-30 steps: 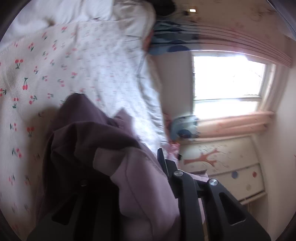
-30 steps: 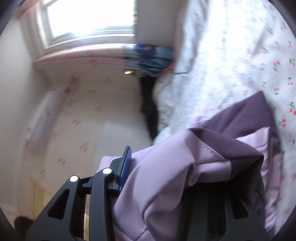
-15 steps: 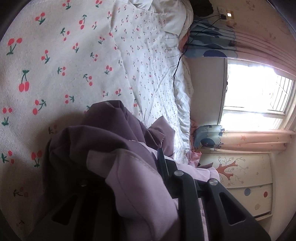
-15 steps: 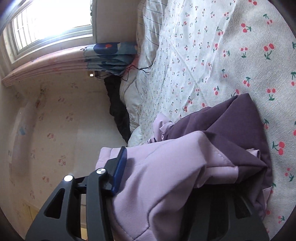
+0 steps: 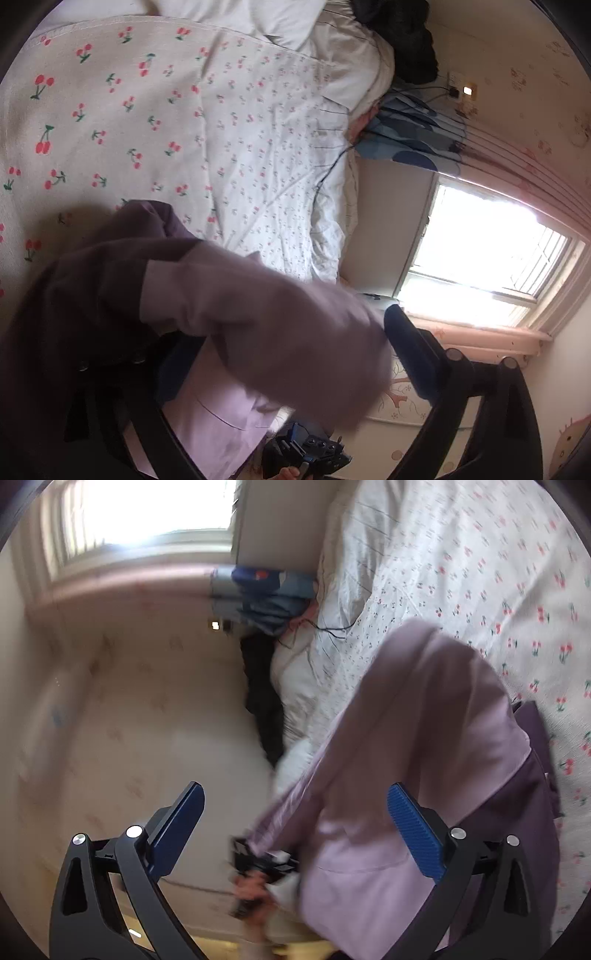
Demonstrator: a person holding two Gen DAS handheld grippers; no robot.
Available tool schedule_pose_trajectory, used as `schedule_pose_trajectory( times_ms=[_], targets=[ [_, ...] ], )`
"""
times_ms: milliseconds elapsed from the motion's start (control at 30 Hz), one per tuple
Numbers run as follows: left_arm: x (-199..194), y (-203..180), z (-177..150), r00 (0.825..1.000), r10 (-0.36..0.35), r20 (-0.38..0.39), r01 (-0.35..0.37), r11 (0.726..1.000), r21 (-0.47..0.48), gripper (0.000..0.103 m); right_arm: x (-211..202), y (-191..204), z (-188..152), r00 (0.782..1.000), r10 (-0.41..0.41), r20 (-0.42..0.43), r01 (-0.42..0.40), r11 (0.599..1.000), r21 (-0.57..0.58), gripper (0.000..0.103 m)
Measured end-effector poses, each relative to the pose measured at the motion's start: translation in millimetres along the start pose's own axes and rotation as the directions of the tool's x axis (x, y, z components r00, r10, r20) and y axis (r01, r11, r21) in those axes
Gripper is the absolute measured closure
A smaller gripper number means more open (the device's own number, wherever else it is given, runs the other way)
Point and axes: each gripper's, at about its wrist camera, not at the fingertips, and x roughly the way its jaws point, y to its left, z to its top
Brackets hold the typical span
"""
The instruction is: Fold large clothes
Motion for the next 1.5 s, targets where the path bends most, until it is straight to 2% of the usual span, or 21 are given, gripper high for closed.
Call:
schedule_pose_trajectory(
  times_ms=[133, 200, 233, 300, 333, 367, 400, 433, 467, 533, 700, 800, 833, 900, 1000, 1033, 1100, 1167, 1233, 1433, 1500],
  targets=[
    [-4, -28, -19, 0.998, -0.031, -0.05, 0.038, 0.989, 0.145, 0.008, 27, 41, -46, 0.964, -0.263, -0.038, 0.238, 0.919, -0.314, 0.007],
    [-6, -53, -44, 0.998, 0.043, -0.042, -0.025, 0.929, 0.368, 0.008, 47, 54, -70, 0.921, -0.389, 0.011, 0.349, 0.812, -0.469, 0.007],
    [-3, -64, -61, 0.992, 0.121, -0.017, -0.096, 0.86, 0.501, 0.008, 56, 55, -78, 0.906, -0.422, 0.025, 0.375, 0.774, -0.511, 0.007],
    [15, -75, -108, 0.944, 0.315, 0.094, -0.277, 0.609, 0.743, 0.008, 78, 51, -91, 0.856, -0.512, 0.074, 0.456, 0.679, -0.576, 0.007],
    [25, -74, -127, 0.915, 0.369, 0.164, -0.339, 0.479, 0.81, 0.007, 87, 46, -95, 0.838, -0.538, 0.094, 0.481, 0.648, -0.591, 0.007],
    [31, -72, -139, 0.897, 0.391, 0.207, -0.367, 0.397, 0.841, 0.007, 97, 42, -96, 0.822, -0.558, 0.116, 0.505, 0.618, -0.603, 0.007],
    [45, -68, -153, 0.869, 0.414, 0.273, -0.403, 0.27, 0.874, 0.007, 110, 36, -95, 0.798, -0.586, 0.139, 0.534, 0.582, -0.614, 0.007],
    [60, -63, -162, 0.847, 0.428, 0.316, -0.422, 0.179, 0.889, 0.007, 119, 27, -92, 0.78, -0.607, 0.149, 0.553, 0.559, -0.618, 0.007],
    [75, -58, -164, 0.832, 0.439, 0.341, -0.432, 0.125, 0.893, 0.008, 133, 16, -87, 0.756, -0.636, 0.153, 0.575, 0.534, -0.619, 0.007],
    [101, -47, -153, 0.807, 0.474, 0.352, -0.449, 0.107, 0.887, 0.008, 156, -6, -76, 0.723, -0.676, 0.144, 0.602, 0.515, -0.61, 0.007],
    [155, -20, -96, 0.724, 0.576, 0.38, -0.552, 0.151, 0.82, 0.008, 187, -34, -33, 0.697, -0.705, 0.132, 0.641, 0.53, -0.555, 0.007],
    [168, -23, -87, 0.681, 0.623, 0.383, -0.581, 0.142, 0.801, 0.008, 194, -32, -18, 0.67, -0.733, 0.115, 0.662, 0.52, -0.54, 0.007],
    [164, -28, -91, 0.686, 0.613, 0.392, -0.587, 0.149, 0.796, 0.008, 192, -23, -17, 0.683, -0.717, 0.14, 0.658, 0.522, -0.542, 0.007],
    [153, -47, -101, 0.734, 0.551, 0.397, -0.566, 0.173, 0.806, 0.008, 187, -2, -16, 0.745, -0.64, 0.186, 0.611, 0.545, -0.574, 0.007],
    [165, -65, -109, 0.738, 0.493, 0.461, -0.577, 0.107, 0.81, 0.008, 199, 4, -2, 0.733, -0.648, 0.207, 0.622, 0.516, -0.589, 0.007],
    [175, -66, -103, 0.734, 0.503, 0.456, -0.58, 0.115, 0.807, 0.008, 209, -4, 7, 0.713, -0.676, 0.187, 0.636, 0.512, -0.577, 0.007],
    [197, -59, -85, 0.696, 0.542, 0.471, -0.618, 0.118, 0.777, 0.008, 227, -24, 17, 0.672, -0.725, 0.151, 0.659, 0.494, -0.567, 0.007],
    [216, -42, -63, 0.664, 0.591, 0.459, -0.642, 0.134, 0.755, 0.008, 238, -47, 27, 0.68, -0.728, 0.086, 0.649, 0.543, -0.533, 0.007],
    [228, -27, -44, 0.651, 0.629, 0.425, -0.655, 0.182, 0.733, 0.008, 246, -60, 39, 0.688, -0.724, 0.052, 0.646, 0.578, -0.498, 0.006],
    [242, -15, -35, 0.606, 0.664, 0.437, -0.677, 0.143, 0.722, 0.006, 256, -66, 42, 0.654, -0.756, 0.014, 0.66, 0.562, -0.499, 0.006],
    [235, -25, -37, 0.617, 0.664, 0.423, -0.673, 0.166, 0.721, 0.006, 244, -46, 42, 0.679, -0.732, 0.056, 0.672, 0.588, -0.451, 0.007]
  ],
)
